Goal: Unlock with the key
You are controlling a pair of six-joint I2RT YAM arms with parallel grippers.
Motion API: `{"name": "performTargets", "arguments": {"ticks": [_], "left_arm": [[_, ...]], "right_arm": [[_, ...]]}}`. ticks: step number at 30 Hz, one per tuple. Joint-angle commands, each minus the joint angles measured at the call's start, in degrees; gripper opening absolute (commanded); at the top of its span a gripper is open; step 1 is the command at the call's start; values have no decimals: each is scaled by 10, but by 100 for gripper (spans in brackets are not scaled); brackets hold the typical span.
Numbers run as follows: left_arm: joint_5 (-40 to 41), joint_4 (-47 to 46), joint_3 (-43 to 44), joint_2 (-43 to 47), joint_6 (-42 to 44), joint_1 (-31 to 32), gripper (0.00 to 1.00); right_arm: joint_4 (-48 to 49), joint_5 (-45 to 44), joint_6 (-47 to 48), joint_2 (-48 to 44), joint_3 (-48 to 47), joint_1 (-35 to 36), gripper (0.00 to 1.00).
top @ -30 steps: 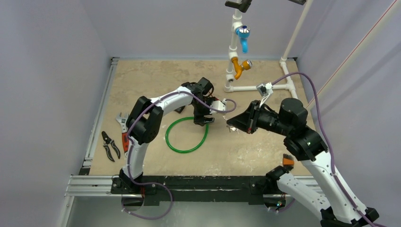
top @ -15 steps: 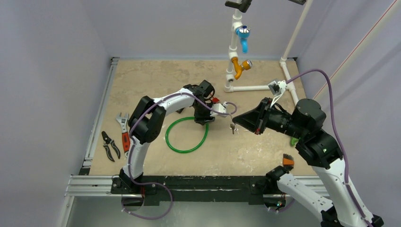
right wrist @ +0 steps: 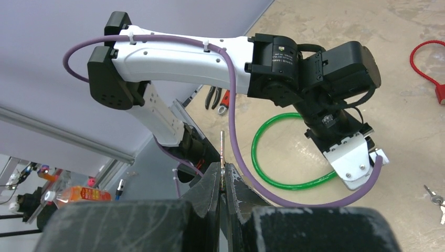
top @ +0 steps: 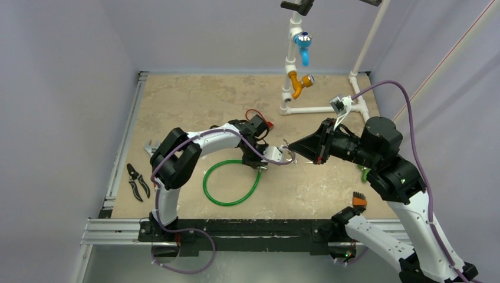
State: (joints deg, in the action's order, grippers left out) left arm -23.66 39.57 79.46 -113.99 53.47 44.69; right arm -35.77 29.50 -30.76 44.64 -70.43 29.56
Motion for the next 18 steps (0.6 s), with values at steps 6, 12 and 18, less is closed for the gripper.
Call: {"name": "performTargets", "arguments": {"ticks": [6, 12, 18], "left_arm": [[-13, 3, 5, 116, -19, -8, 0], [-12, 90, -29, 259, 27, -15, 0], [-2, 133, -54, 375, 76, -17, 0]], "right_arm": [[9, -7, 19, 12, -29, -2, 0], [11, 7, 34, 29, -51, -2, 0], [18, 41, 46, 43, -47, -2, 0]]}}
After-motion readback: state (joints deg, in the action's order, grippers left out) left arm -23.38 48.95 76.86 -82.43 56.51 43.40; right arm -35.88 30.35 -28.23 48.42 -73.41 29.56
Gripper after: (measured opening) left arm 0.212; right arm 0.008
